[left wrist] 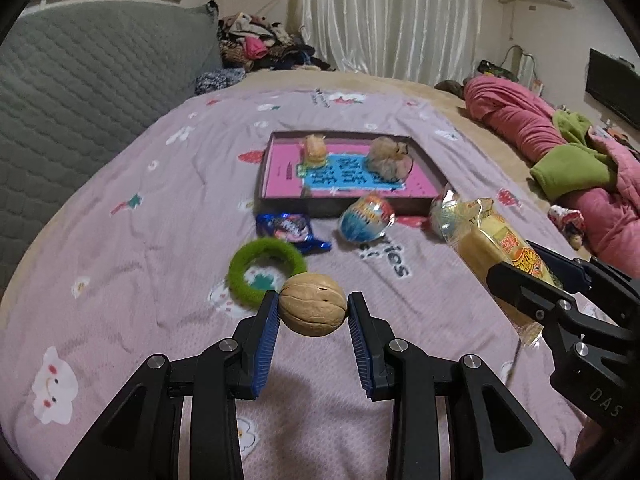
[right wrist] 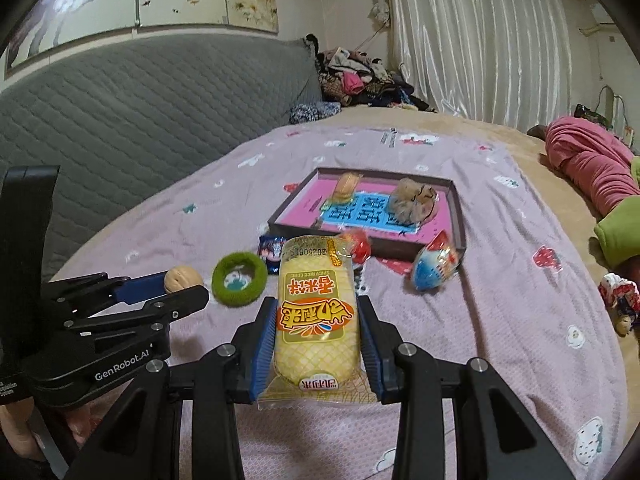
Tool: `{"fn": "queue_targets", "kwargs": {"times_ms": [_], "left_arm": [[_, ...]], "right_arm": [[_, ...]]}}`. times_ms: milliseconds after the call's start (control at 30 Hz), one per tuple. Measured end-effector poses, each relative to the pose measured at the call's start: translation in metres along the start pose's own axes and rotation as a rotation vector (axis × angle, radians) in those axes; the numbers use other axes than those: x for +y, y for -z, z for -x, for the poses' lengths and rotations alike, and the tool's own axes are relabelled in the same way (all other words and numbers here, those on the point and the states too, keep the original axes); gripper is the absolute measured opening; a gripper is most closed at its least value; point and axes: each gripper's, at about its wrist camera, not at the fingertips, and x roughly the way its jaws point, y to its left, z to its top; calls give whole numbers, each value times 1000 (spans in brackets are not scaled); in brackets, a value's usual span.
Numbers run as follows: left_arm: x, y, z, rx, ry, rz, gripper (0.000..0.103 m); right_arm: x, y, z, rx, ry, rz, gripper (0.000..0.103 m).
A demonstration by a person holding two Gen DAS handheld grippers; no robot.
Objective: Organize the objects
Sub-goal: 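Lift and carry the walnut and yellow cake packet over the tray with both tools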
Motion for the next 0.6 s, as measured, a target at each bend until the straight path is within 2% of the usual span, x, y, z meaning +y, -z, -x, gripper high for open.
{"fn": "queue_targets", "kwargs": {"times_ms": [367, 600], "left_arm": [[-14, -57, 11, -42, 43, -13, 36], [-26, -103, 16, -96, 37, -38, 36]], "right_arm": [[-13, -48, 28, -80, 9, 13, 39], [-29, -81, 39, -127, 3, -10, 39]]}}
